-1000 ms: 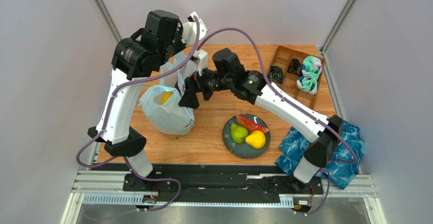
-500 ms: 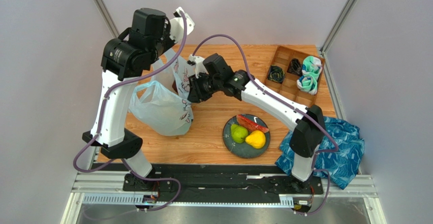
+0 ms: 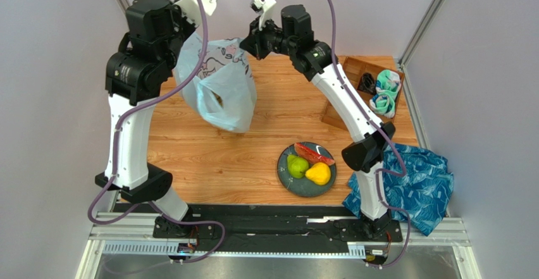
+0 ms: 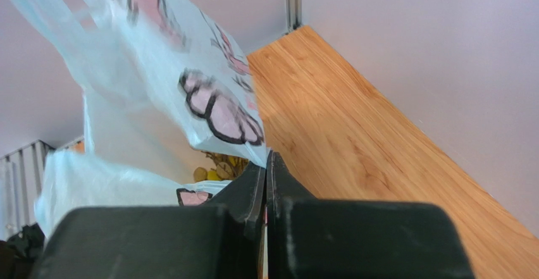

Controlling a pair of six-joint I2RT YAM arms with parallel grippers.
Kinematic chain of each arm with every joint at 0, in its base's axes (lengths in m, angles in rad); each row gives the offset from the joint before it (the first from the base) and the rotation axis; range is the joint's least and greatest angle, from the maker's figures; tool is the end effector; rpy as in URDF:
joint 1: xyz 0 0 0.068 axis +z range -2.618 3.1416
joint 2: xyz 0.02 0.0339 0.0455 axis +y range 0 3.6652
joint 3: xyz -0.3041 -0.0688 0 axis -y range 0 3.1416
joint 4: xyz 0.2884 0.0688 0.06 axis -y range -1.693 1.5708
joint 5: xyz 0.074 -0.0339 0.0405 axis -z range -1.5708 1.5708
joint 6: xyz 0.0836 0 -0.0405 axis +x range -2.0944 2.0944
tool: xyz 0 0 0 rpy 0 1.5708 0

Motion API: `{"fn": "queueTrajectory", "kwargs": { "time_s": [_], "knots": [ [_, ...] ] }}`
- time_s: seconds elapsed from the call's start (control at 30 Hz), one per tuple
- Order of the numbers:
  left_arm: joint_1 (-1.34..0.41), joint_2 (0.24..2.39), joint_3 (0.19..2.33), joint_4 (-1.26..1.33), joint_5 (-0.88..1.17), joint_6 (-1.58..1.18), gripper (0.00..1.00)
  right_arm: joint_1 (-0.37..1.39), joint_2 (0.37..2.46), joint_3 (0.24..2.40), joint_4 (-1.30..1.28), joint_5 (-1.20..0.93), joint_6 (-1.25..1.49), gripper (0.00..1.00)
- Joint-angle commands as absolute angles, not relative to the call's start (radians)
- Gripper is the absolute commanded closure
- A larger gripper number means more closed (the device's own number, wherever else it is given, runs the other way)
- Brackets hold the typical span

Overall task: Take the fake fruits out of the plastic bag
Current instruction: Adjust the plastic bag at the center of the board.

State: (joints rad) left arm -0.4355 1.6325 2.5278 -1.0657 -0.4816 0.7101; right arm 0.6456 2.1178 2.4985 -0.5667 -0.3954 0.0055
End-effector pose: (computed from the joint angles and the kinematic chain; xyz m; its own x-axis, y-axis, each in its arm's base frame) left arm 0.3048 -0.0991 0.6545 -0.1427 0.7036 -0.6961 0.0699 0.7087 0.7020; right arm 0.4376 0.3700 0.5081 -0.1524 -0.1085 -0.9823 -0.8568 0.5100 0.0766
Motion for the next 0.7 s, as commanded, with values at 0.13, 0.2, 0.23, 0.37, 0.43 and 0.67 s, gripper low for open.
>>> {"fn": "queueTrajectory", "kwargs": {
  "time_s": [0.13, 0.2, 0.23, 0.37, 0.43, 0.67],
  "knots": [
    [-0.425, 1.346, 2.266, -1.237, -0.258, 0.556, 1.0, 0.658, 1.869, 2.079, -0.512, -0.448, -0.256, 1.0],
    [-0.414, 1.225, 2.028, -1.354, -0.001, 0.525, 1.0, 0.657, 1.809, 1.988, -0.557, -0.44, -0.296, 1.0],
    [-0.414, 1.182, 1.95, -1.385, 0.108, 0.519, 1.0, 0.657, 1.784, 1.891, -0.564, -0.436, -0.343, 1.0],
    [-0.385, 0.987, 1.587, -1.425, 0.522, 0.375, 1.0, 0.658, 1.706, 1.685, -0.601, -0.362, -0.39, 1.0],
    [-0.382, 0.959, 1.416, -1.407, 0.586, 0.313, 1.0, 0.658, 1.703, 1.651, -0.649, -0.368, -0.399, 0.86],
    [-0.359, 1.009, 1.465, -1.23, 0.488, 0.127, 1.0, 0.669, 1.62, 1.686, -0.704, -0.432, -0.364, 0.46]
  ]
}}
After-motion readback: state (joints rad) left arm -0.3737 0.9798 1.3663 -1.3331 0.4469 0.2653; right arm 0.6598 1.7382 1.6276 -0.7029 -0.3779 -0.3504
